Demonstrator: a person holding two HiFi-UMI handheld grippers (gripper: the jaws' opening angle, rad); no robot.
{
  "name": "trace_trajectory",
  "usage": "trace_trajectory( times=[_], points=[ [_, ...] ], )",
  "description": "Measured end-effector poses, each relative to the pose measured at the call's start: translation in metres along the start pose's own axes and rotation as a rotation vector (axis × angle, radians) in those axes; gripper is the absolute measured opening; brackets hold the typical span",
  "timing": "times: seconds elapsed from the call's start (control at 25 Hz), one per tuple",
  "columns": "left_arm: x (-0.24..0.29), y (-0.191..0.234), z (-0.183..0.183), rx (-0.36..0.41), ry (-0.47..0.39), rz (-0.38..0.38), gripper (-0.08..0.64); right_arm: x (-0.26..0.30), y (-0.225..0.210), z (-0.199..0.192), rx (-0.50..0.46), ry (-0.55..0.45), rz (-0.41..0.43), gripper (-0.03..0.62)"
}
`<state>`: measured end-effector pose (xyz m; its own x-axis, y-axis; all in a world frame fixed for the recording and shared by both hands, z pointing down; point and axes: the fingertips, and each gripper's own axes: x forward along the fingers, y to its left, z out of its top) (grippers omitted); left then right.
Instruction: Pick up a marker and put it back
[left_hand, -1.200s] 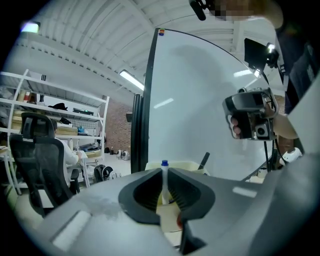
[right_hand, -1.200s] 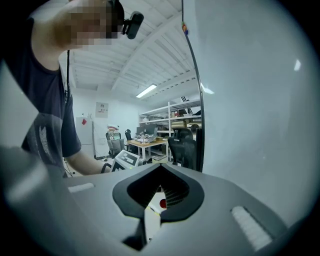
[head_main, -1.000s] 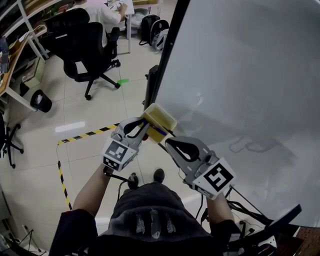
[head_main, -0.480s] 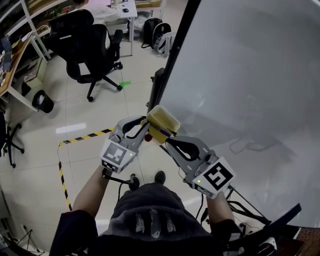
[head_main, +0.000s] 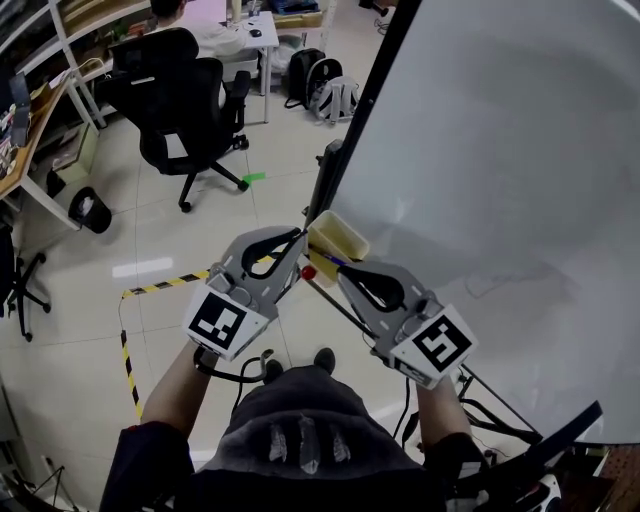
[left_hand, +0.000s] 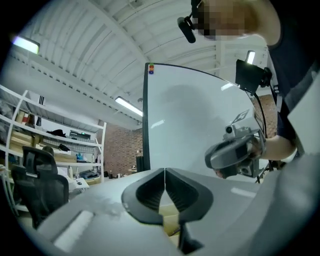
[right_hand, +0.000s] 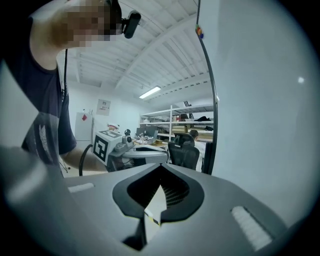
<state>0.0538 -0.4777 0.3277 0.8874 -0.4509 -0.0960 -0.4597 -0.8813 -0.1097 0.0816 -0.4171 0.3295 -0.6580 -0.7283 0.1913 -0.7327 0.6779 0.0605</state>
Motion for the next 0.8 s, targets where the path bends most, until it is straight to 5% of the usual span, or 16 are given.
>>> trace_trajectory(
  times=[0.4, 0.6, 0.8],
  points=[
    [-0.035, -0.052, 0.079, -0.02, -0.035, -0.173, 0.006, -0.01, 0.026, 0.038, -0.08, -0.062, -0.063, 0.002],
    [-0.049, -0.079, 0.08, -0.066, 0.0, -0.244, 0.006, -0.024, 0.041, 0.031, -0.081, -0.035, -0.088, 0.002],
    [-0.047, -0.107, 0.049, -0.064, 0.126, -0.242, 0.006, -0.056, 0.053, 0.027, -0.086, -0.023, -0.115, 0.002]
  ],
)
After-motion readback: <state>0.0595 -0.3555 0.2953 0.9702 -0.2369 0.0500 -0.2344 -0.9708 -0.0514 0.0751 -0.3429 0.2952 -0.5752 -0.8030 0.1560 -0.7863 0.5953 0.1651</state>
